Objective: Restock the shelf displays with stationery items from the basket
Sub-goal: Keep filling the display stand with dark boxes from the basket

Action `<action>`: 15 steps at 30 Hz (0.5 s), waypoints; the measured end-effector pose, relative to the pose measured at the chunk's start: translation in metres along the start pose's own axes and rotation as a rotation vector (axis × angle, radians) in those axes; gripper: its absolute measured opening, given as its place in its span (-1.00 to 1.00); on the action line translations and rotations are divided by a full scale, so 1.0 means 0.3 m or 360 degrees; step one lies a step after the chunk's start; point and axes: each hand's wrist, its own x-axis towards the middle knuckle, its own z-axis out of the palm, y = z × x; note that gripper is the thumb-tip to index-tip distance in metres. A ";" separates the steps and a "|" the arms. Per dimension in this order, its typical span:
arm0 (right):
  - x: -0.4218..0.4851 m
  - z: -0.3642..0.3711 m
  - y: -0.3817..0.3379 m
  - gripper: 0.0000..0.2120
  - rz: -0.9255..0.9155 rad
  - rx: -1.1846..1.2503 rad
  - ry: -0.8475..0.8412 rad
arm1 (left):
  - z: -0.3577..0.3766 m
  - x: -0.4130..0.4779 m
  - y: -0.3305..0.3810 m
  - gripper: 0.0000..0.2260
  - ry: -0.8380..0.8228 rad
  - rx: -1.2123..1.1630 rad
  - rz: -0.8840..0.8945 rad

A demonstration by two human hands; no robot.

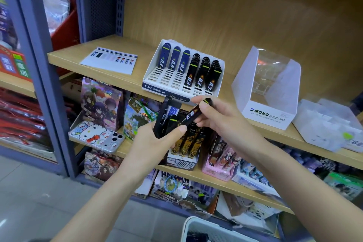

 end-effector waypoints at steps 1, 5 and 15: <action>0.004 -0.007 -0.001 -0.82 -0.0030 -0.0105 0.0060 | 0.003 0.001 -0.002 -0.69 -0.0008 -0.0009 0.0001; 0.052 -0.066 -0.024 -0.78 -0.0335 -0.0502 0.0492 | 0.002 0.007 0.000 -0.69 -0.0019 -0.0052 -0.0001; 0.220 -0.145 -0.048 -0.82 -0.0479 -0.0996 0.0575 | -0.022 0.018 -0.006 -0.62 0.0030 -0.0113 -0.0041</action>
